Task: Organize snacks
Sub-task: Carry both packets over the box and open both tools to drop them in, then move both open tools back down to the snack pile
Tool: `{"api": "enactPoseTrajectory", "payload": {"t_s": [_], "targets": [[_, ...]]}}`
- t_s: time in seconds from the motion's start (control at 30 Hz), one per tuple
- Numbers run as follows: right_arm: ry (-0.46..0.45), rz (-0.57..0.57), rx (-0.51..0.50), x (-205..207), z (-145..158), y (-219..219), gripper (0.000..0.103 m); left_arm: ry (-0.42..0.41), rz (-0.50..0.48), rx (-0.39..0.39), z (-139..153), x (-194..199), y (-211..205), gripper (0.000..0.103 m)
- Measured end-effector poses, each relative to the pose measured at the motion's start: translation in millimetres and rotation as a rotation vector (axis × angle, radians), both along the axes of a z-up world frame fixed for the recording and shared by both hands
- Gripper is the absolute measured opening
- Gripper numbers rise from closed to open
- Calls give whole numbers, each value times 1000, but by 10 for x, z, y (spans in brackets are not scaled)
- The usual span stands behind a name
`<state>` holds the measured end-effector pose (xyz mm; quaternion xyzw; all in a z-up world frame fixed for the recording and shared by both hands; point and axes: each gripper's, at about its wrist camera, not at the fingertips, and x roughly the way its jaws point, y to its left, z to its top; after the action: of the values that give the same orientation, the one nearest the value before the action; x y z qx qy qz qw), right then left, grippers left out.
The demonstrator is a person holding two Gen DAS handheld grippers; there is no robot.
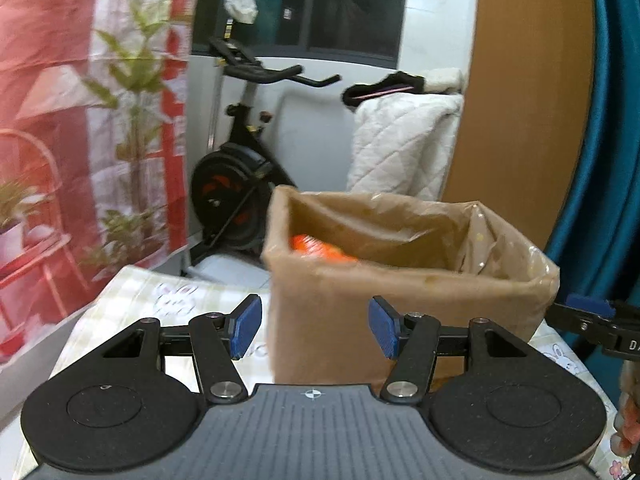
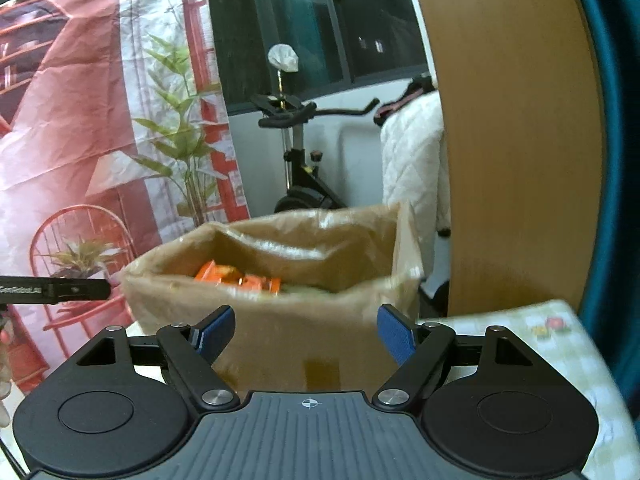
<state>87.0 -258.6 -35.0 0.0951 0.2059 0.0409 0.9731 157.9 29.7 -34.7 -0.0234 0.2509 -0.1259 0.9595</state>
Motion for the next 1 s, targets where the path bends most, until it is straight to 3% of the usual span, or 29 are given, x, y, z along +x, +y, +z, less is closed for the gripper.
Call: {"api": "enactPoseTrajectory", "payload": {"t_s": [0.23,0.37,0.63,0.77,1.0], "targets": [[90,-7,42,-356,-365,87,75,60,32,-50,-305,-265,205,62],[159,-5,13,-508,-617,208,74,109,45,-68,-520,-339,269,61],[344,14,-23,-546,-1079,429,71,144,45,-20,-733,-443,317,61],[393,29,-43,-549,-1181,543,71,161,41,-11,-803,-470,300,61],[380,68,-82,-675,-1072,671,70,176,30,-11,-877,-514,301,61]]}}
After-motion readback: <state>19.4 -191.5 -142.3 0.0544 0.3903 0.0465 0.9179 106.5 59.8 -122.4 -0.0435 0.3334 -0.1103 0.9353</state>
